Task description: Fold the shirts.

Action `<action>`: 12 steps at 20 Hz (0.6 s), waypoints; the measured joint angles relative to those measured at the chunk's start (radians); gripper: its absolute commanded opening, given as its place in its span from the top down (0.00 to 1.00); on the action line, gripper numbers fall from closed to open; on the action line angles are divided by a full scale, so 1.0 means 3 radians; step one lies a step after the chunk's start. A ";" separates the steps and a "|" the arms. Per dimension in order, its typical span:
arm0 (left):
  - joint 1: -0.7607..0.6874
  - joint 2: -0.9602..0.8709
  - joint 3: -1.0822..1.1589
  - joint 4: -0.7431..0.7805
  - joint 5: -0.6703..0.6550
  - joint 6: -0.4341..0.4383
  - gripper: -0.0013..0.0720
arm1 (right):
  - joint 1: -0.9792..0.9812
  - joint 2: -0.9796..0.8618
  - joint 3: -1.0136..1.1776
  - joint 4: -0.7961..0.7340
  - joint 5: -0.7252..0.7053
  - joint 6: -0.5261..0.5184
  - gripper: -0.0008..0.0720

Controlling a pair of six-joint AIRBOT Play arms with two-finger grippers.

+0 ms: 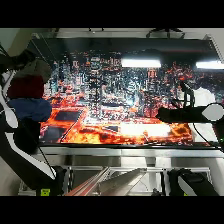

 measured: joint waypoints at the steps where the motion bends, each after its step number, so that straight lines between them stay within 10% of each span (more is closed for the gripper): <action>1: -0.0005 -0.0141 -0.0057 -0.0001 -0.0334 0.0004 0.04 | 0.0000 0.0000 0.0000 0.0000 0.0000 0.0000 0.96; 6: -0.0015 -0.0748 0.0107 0.0001 -0.1001 0.0273 0.07 | 0.0000 0.0000 0.0000 0.0000 0.0001 0.0000 0.96; 10: -0.0010 -0.0930 0.0202 0.0235 -0.1118 0.0362 0.94 | 0.0000 0.0000 0.0000 0.0000 0.0000 0.0000 0.96; 12: -0.0005 -0.0932 0.0220 0.0336 -0.0966 0.0390 0.97 | 0.0000 0.0000 0.0000 0.0000 0.0001 0.0001 0.96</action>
